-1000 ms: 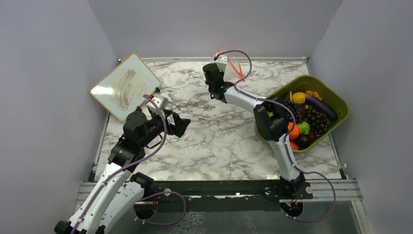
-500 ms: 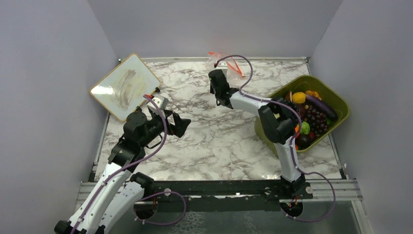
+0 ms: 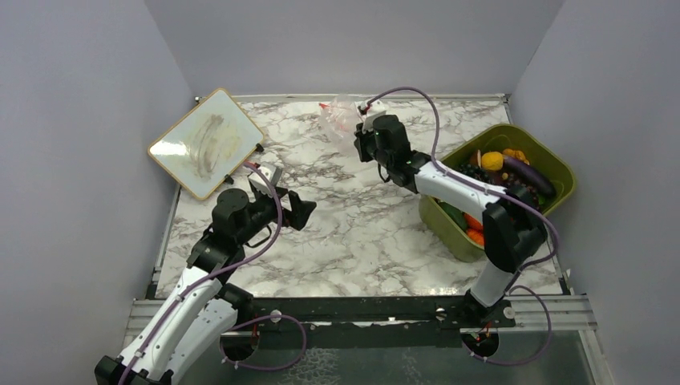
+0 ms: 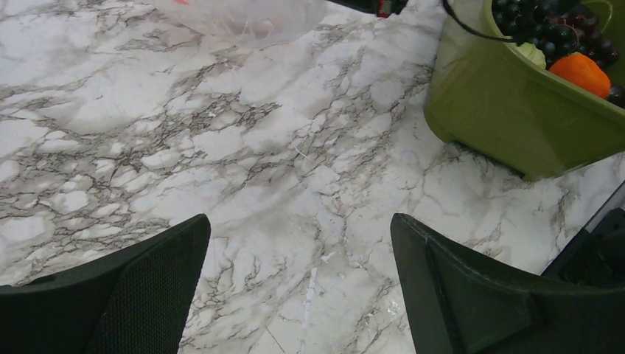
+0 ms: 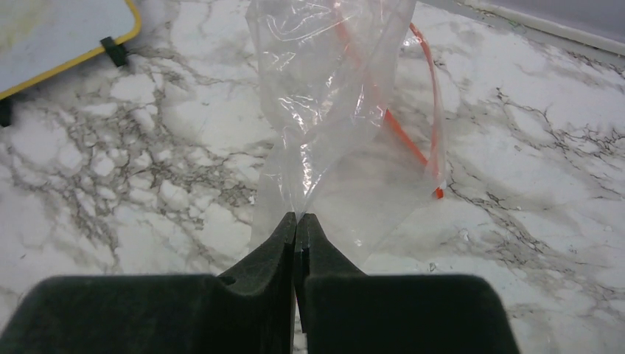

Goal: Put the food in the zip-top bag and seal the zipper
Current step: Move the zipper food storage bag to the center of the board.

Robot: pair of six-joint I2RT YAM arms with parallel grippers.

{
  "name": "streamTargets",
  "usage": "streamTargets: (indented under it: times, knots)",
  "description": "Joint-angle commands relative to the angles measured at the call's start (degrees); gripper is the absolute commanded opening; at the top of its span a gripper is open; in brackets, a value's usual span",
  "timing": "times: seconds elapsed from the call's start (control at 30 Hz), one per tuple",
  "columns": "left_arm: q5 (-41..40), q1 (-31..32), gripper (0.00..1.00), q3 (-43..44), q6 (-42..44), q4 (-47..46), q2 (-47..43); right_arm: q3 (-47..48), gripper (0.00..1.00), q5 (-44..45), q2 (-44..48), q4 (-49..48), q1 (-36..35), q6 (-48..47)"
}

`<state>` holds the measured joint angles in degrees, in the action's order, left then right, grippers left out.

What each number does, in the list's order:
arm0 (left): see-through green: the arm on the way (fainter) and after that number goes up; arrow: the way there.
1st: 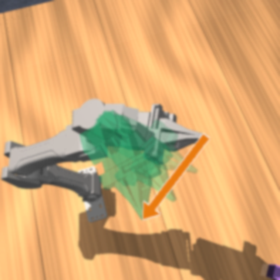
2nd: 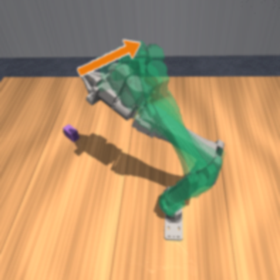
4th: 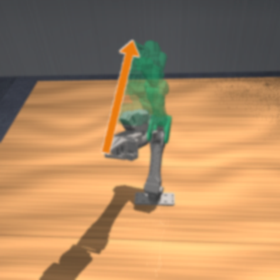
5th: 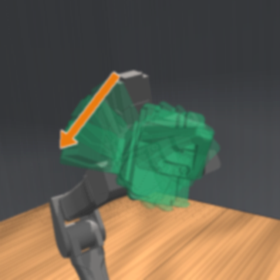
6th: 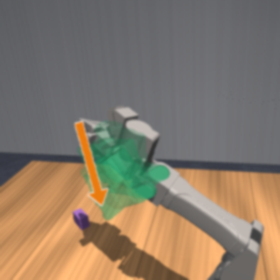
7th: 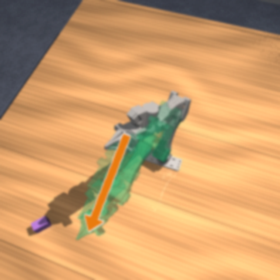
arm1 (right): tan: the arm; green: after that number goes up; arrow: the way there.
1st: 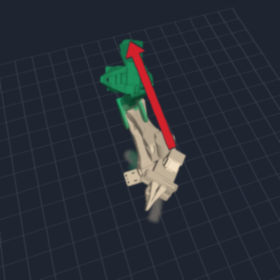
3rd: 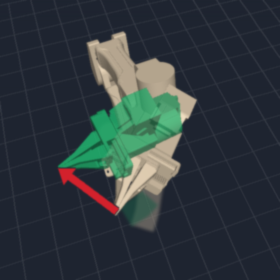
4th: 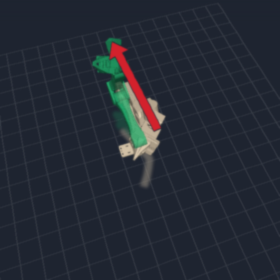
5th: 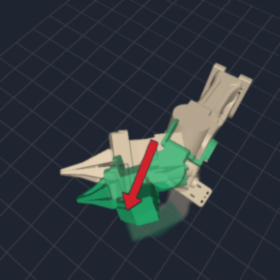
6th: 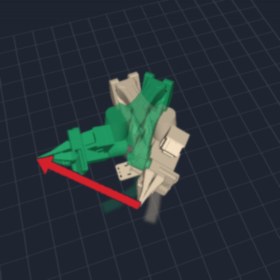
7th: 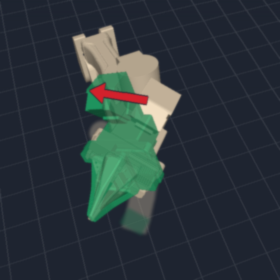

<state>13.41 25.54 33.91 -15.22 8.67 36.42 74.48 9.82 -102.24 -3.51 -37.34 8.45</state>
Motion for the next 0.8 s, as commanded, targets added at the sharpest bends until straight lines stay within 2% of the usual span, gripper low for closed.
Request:
streamTargets:
  times: [0.0,0.1,0.27,0.37,0.6,0.77]
  knots:
    - [1.3,0.2,0.93,-4.0,-1.1,-7.5,-2.3,-4.7,0.02,-6.7,8.4,4.0,0.1,-2.2]
    - [1.0,0.1,0.91,-4.7,-3.3,-10.2,-2.5,-7.2,0.02,-10.6,13.6,7.4,0.1,-2.9]
    - [-2.4,0.1,0.86,-0.6,-7.5,-8.7,1.6,-14.0,0.02,-17.2,22.6,9.3,0.1,-4.8]
    - [-1.8,0.1,0.84,1.4,-9.3,-8.6,4.9,-17.5,0.02,-22.3,26.4,9.8,0.1,-4.3]
    - [1.6,0.2,0.82,7.9,-6.7,-10.4,11.0,-20.9,0.02,-36.1,33.5,12.4,0.1,-4.4]
    - [2.1,0.1,0.80,10.8,-3.5,-11.5,13.6,-22.5,0.02,-41.1,37.1,13.5,0.1,-6.1]
